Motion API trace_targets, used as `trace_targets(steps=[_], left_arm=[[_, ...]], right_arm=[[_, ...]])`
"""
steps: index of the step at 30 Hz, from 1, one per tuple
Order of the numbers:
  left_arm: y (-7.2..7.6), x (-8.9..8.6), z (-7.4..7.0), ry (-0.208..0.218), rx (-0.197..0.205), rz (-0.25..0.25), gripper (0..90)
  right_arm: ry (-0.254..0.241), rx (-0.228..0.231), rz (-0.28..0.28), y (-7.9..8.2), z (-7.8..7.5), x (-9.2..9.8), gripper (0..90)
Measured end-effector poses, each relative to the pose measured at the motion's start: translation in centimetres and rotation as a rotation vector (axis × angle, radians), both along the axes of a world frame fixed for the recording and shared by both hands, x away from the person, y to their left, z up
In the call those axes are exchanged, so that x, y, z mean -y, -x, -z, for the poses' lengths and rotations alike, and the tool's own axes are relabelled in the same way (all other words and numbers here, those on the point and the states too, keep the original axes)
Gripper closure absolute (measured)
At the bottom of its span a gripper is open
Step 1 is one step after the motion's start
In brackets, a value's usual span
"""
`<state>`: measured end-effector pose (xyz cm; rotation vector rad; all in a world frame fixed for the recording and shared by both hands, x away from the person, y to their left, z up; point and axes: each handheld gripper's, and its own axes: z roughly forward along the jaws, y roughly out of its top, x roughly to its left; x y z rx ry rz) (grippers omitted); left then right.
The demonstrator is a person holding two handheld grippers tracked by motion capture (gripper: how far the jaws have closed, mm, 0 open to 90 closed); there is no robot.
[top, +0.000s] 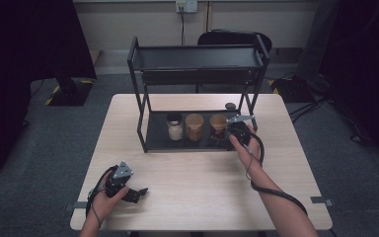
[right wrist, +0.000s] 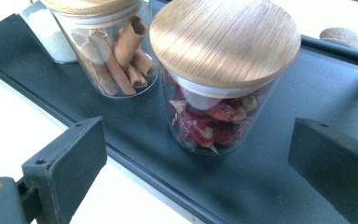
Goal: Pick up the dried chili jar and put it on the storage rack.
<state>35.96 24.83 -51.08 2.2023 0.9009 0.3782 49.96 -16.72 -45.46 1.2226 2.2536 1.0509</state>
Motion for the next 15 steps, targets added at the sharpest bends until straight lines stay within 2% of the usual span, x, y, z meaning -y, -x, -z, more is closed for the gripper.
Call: trace_targets(steps=[15], left_arm=[[0.0,0.0,0.0,0.0,0.0,0.0,0.1]], right_arm=[[-0.014,0.008,-0.019,0.99,-0.58,-0.24,3.3]])
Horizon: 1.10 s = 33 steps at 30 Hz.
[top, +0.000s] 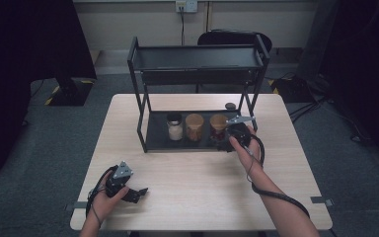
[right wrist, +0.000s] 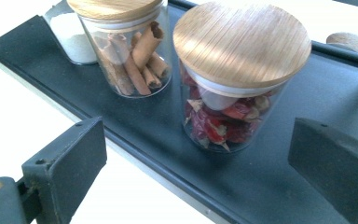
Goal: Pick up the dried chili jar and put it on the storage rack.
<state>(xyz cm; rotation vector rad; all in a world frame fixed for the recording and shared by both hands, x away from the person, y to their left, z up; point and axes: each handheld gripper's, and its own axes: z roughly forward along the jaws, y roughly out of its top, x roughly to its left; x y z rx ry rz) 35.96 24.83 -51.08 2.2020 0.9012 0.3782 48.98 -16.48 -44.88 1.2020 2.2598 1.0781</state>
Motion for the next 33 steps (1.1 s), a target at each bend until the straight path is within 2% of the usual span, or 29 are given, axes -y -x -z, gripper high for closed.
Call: trace_targets(steps=[33], left_arm=[[0.0,0.0,0.0,0.0,0.0,0.0,0.1]], right_arm=[[-0.027,0.004,-0.02,2.0,0.1,0.2,3.3]])
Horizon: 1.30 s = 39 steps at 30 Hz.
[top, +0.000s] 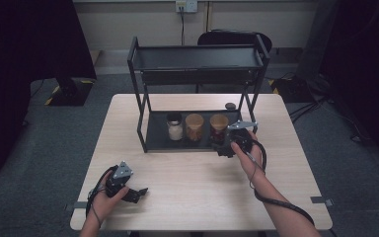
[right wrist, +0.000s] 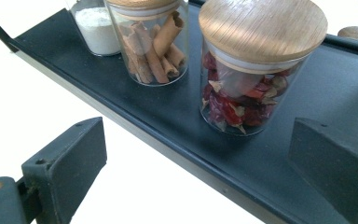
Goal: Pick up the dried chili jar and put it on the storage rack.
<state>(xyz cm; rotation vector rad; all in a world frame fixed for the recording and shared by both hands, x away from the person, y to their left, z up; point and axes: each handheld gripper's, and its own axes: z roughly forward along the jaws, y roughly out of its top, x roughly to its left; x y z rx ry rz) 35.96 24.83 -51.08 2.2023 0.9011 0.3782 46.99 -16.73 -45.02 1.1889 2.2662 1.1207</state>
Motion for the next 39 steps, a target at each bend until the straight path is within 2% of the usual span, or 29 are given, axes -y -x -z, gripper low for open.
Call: trace_targets(steps=[19,39], left_arm=[[0.0,0.0,0.0,0.0,0.0,0.0,0.1],[0.0,0.0,0.0,0.0,0.0,0.0,0.1]], right_arm=[[-0.012,-0.008,-0.038,1.4,0.3,0.2,3.3],[-0.014,-0.012,-0.081,3.4,1.0,1.4,3.3]])
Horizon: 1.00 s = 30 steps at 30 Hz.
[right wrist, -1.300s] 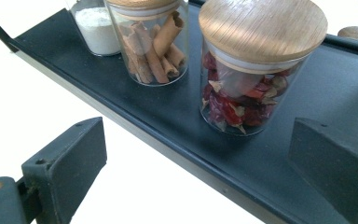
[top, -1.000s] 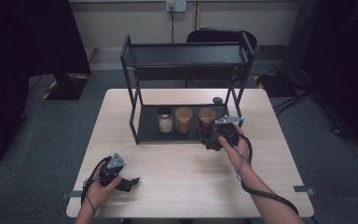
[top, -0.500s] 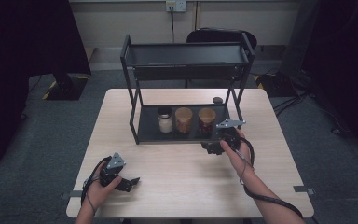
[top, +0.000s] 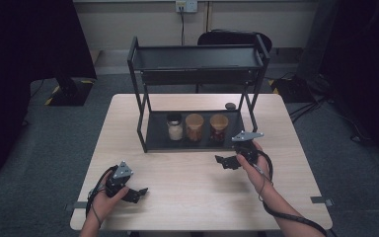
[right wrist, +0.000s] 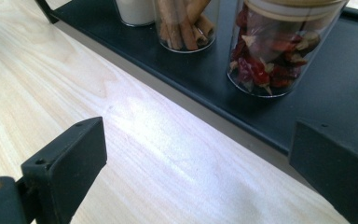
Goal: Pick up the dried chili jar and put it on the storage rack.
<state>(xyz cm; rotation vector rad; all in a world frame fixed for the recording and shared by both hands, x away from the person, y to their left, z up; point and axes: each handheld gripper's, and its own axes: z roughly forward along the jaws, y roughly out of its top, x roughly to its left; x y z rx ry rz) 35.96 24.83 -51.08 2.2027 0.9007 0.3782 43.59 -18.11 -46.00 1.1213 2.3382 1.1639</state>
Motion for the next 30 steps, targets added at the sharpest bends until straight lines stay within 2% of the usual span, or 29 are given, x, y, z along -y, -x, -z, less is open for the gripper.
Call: trace_targets(steps=[30], left_arm=[[0.0,0.0,0.0,0.0,0.0,0.0,0.1]], right_arm=[[-0.021,-0.012,-0.032,2.3,1.0,2.4,3.1]])
